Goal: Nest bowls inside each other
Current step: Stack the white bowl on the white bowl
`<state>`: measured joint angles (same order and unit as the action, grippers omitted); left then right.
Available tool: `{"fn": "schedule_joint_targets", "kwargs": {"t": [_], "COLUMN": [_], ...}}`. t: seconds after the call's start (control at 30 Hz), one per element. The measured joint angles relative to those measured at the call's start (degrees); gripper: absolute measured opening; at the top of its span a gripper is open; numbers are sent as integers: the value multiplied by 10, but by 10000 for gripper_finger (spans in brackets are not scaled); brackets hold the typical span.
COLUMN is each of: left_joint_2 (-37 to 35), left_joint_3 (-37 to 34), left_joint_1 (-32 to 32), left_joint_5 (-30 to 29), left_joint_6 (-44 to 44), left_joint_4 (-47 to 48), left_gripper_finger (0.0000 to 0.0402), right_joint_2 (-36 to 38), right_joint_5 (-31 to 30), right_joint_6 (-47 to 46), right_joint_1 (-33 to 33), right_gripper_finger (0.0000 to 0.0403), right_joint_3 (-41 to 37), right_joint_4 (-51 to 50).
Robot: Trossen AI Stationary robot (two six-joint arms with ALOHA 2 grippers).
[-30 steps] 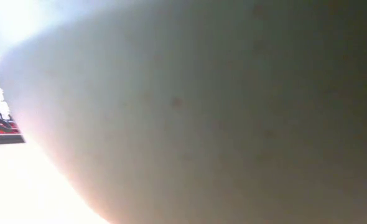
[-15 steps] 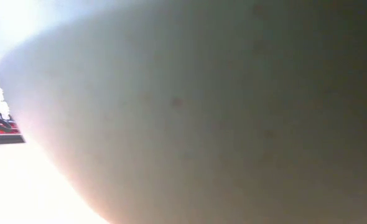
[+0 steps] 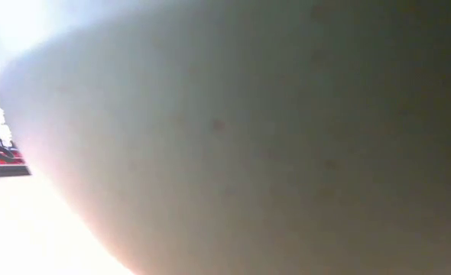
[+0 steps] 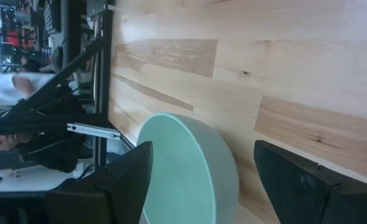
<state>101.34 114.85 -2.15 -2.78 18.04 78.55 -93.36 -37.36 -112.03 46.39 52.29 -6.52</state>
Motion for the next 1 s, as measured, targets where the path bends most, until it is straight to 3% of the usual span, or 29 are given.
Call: {"fn": "schedule_joint_targets", "kwargs": {"t": [0.17,0.6,0.77,1.0], "left_joint_2": [0,0,0,0], "left_joint_3": [0,0,0,0], "left_joint_1": [0,0,-1,-2], "left_joint_5": [0,-33,-44,-84], "left_joint_6": [3,0,-6,-22], "left_joint_4": [0,0,7,26], "left_gripper_finger": [37,190,203,186], "right_joint_2": [0,0,0,0], "right_joint_5": [0,1,15,16], "right_joint_6": [0,0,0,0], "right_joint_1": [0,0,0,0], "right_gripper_finger": [302,302,302,302], "right_joint_3": [0,0,0,0], "right_joint_4": [-4,-4,-4,-7]}}
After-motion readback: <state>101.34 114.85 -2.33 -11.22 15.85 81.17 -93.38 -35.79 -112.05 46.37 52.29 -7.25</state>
